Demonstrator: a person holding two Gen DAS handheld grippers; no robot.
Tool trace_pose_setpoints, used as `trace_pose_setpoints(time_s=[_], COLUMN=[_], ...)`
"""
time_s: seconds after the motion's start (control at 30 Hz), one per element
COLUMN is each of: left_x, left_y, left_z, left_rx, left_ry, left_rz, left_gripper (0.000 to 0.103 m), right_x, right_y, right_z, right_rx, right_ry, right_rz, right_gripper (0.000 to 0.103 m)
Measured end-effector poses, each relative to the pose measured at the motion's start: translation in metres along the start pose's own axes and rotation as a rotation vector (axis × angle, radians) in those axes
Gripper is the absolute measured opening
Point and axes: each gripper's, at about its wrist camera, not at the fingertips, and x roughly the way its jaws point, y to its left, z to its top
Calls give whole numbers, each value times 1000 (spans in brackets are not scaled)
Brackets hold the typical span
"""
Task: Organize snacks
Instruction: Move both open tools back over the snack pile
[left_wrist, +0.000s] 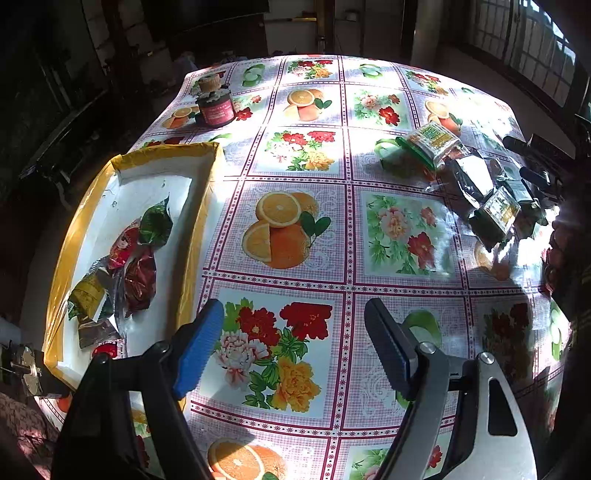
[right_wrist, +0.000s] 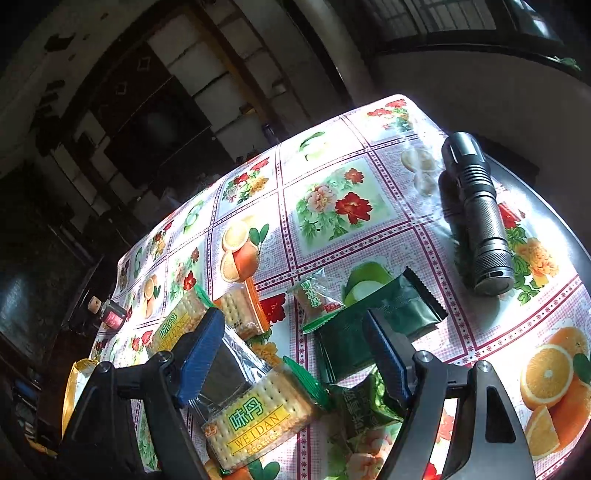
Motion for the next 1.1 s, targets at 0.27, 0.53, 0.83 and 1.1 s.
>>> trace_pose_setpoints(time_s=[0.27, 0.53, 0.83, 1.1], left_x=[2, 14, 9, 3], left_y=[6, 13, -2, -2], left_z=[-4, -2, -5, -5], left_rx=[2, -24, -7, 2], left_ry=[20, 47, 53, 28], left_rz=[20, 10, -31, -12], left_gripper=[79, 79, 79, 79], right_x=[83, 46, 27, -8], right_y=[86, 140, 58, 81], right_z=[10, -79, -31, -97], right_rx=[-239, -616, -265, -376], right_ry=[129, 356, 171, 308], right_rz=[59, 270, 119, 302], right_gripper=[77, 77, 81, 82])
